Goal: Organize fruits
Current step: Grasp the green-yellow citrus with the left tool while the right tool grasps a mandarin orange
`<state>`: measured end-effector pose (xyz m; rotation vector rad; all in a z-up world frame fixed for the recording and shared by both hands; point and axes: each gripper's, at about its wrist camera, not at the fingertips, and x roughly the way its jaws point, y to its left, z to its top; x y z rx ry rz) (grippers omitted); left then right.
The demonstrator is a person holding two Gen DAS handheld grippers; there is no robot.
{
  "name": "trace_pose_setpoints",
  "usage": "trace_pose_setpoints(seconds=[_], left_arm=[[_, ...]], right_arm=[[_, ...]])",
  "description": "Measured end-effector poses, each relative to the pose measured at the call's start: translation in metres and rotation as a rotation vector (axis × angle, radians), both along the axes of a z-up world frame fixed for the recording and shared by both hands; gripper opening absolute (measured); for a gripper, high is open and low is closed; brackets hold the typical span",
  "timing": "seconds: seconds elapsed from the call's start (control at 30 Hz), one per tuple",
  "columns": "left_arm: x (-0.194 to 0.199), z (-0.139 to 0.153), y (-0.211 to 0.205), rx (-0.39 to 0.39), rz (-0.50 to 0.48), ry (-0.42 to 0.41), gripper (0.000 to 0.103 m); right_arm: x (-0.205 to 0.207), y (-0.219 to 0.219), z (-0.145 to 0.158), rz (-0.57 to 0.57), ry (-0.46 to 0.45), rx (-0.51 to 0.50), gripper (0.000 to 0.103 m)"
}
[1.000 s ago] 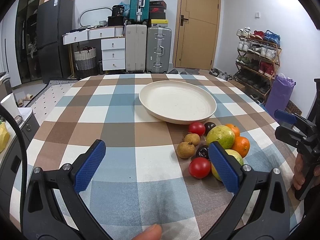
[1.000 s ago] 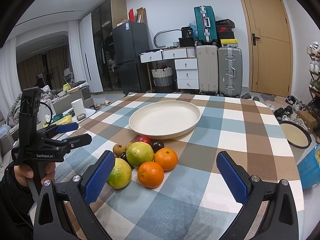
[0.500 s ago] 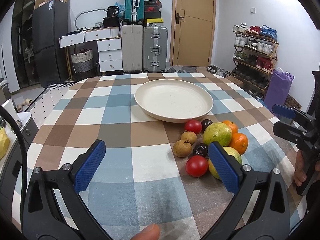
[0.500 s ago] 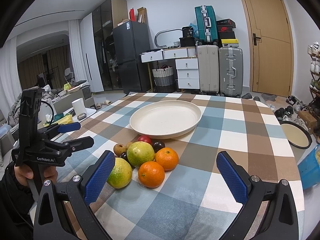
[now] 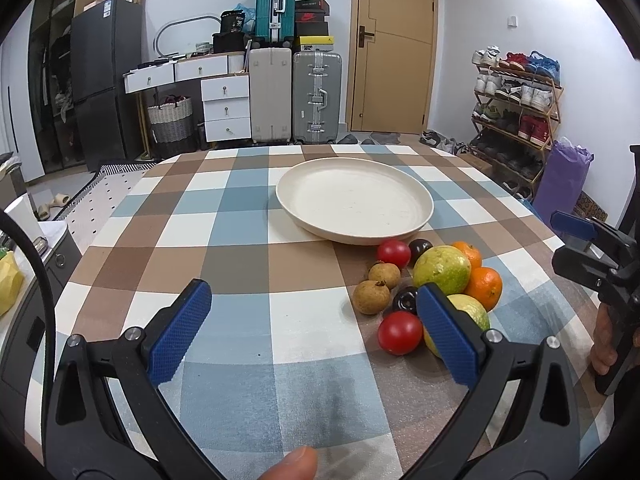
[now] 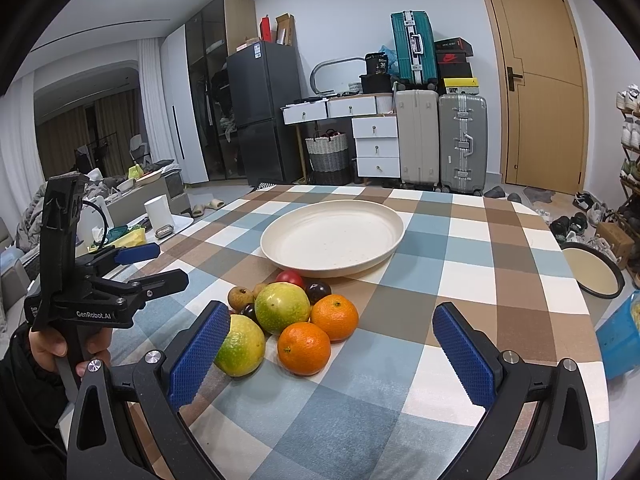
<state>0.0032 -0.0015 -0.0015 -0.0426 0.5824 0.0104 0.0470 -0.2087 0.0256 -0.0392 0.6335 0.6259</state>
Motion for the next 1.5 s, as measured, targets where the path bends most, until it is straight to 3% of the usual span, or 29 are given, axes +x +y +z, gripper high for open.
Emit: trace_pose_setpoints(seconds=[0.63,0.97,1.2,1.5], left_arm=[[0.003,0.000,-0.005,0.023,-0.003,0.007,0.102],[0.000,-0.001,-0.028,0.049,-0.105,0.031,0.102],[0.004,-0.007,-0.049,0.029,-0.178,0.083,0.102],[0.008,-0.016,-0.075,0.110,-0.233,0.125,0.102]], right_arm=[[0.007,0.002,-0.005,-0.010,0.038,-0.032,0.103],[0.015,0.013,-0.013,-0.012,0.079,-0.112,0.103],[0.029,0.016,-0.028,-0.041,0.183,-0.170,0.103],[0.035,0.027,-0.046,0.024,0.304,-0.167,0.099]])
